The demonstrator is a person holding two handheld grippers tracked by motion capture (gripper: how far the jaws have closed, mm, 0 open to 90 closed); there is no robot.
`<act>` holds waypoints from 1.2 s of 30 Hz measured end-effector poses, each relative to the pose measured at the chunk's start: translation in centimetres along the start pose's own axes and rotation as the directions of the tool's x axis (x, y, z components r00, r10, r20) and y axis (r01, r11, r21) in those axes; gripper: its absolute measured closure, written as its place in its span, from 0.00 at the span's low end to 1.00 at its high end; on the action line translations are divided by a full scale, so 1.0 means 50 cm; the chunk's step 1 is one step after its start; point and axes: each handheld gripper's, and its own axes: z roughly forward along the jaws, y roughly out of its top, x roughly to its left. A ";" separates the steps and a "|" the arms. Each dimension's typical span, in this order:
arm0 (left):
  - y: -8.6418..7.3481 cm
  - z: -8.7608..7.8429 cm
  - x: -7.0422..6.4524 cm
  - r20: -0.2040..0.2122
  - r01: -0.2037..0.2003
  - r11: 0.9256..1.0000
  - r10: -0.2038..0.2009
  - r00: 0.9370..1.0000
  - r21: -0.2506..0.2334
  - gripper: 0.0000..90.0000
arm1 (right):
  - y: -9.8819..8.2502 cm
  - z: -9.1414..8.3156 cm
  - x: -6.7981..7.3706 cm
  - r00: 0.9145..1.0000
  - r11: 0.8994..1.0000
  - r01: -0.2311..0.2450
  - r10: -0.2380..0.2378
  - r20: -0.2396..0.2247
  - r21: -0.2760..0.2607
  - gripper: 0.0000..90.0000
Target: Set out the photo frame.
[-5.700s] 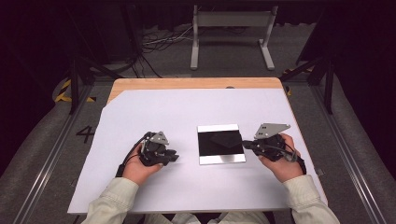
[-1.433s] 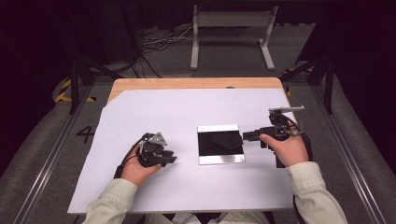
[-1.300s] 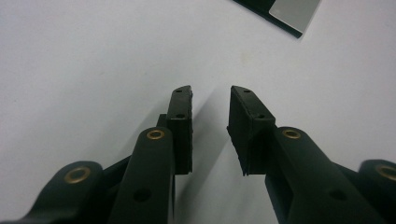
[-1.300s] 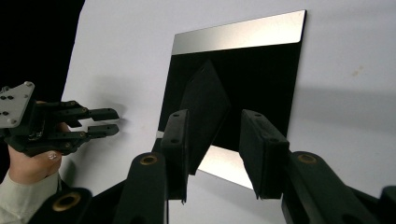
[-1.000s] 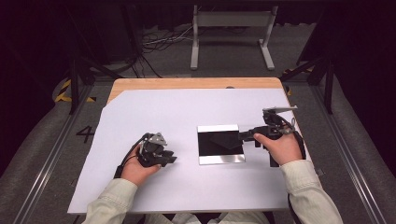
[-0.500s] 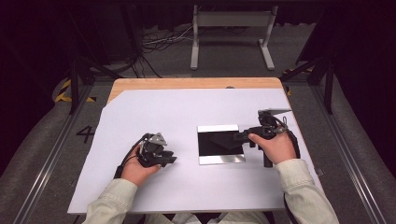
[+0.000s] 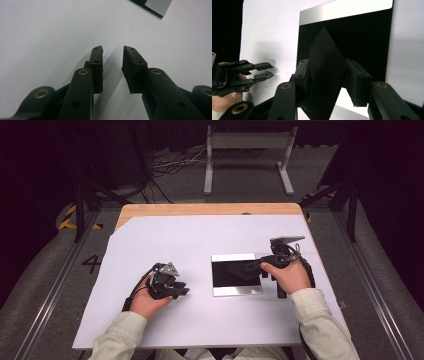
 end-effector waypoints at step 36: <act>-0.001 0.002 0.000 -0.001 0.000 1.000 0.000 1.000 0.005 0.79 | 0.009 0.003 0.001 0.994 0.994 0.071 -0.063 -0.090 0.088 0.78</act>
